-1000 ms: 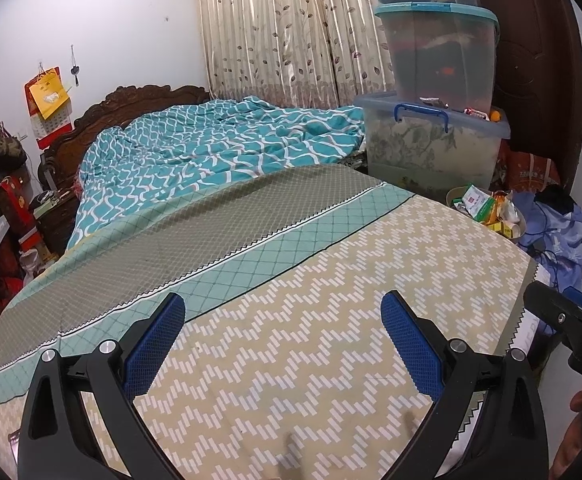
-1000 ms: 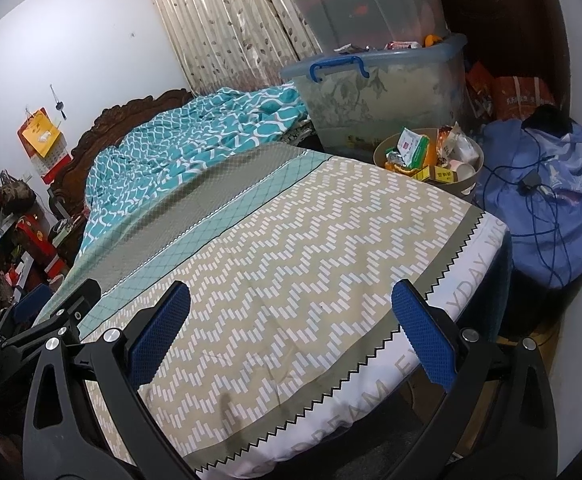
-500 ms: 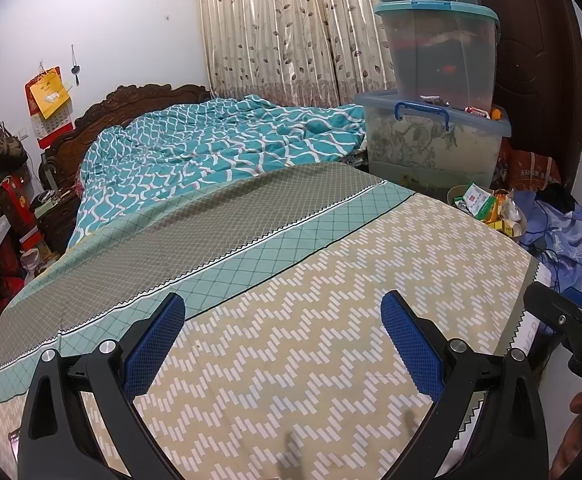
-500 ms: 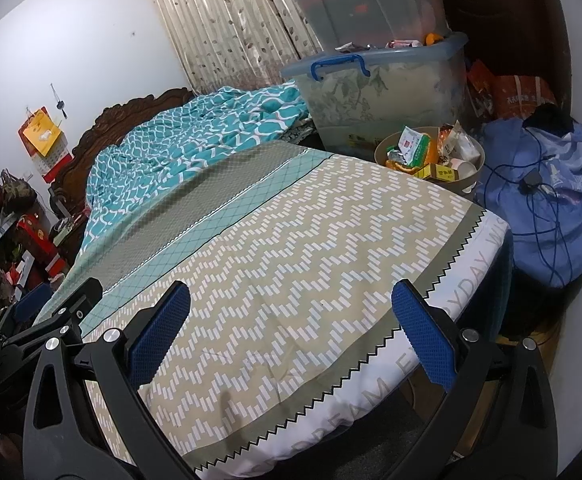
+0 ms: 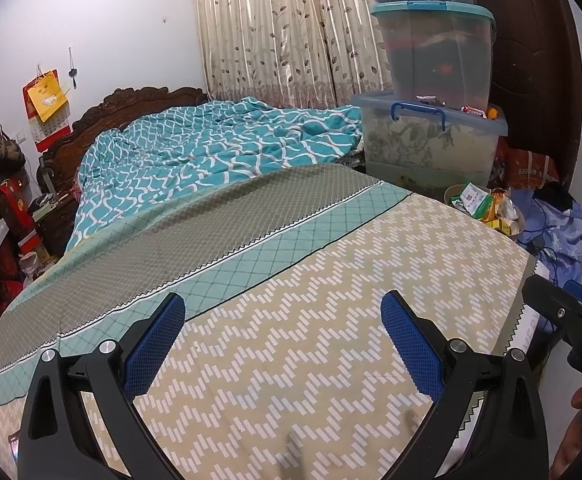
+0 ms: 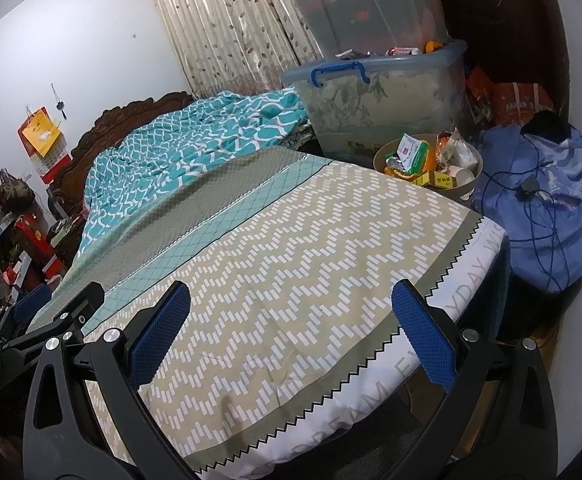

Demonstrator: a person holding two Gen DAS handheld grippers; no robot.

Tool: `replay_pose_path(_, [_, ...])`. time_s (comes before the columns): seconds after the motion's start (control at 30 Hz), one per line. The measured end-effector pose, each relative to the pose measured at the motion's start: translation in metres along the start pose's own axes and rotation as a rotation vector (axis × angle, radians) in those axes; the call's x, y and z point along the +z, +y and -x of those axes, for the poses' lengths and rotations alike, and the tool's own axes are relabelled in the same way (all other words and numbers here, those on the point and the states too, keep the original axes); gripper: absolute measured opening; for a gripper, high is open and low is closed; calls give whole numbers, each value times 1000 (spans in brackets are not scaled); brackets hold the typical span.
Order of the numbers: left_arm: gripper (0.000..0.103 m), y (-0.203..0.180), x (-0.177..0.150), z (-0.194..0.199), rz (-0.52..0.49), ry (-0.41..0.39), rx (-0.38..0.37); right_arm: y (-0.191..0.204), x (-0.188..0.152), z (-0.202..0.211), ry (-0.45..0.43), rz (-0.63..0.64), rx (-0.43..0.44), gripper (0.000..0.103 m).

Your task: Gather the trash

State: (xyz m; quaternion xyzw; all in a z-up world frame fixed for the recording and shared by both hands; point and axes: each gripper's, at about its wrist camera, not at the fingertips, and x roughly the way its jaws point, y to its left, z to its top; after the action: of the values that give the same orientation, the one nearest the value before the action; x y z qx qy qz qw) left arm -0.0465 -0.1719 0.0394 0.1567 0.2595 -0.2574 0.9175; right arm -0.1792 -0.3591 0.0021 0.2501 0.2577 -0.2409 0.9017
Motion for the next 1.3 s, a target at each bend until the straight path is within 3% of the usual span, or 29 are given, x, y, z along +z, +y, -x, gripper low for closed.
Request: replay_pose_path(1.3, [95, -8, 1, 4, -18, 19, 2, -4, 5, 3, -25, -18, 0, 100])
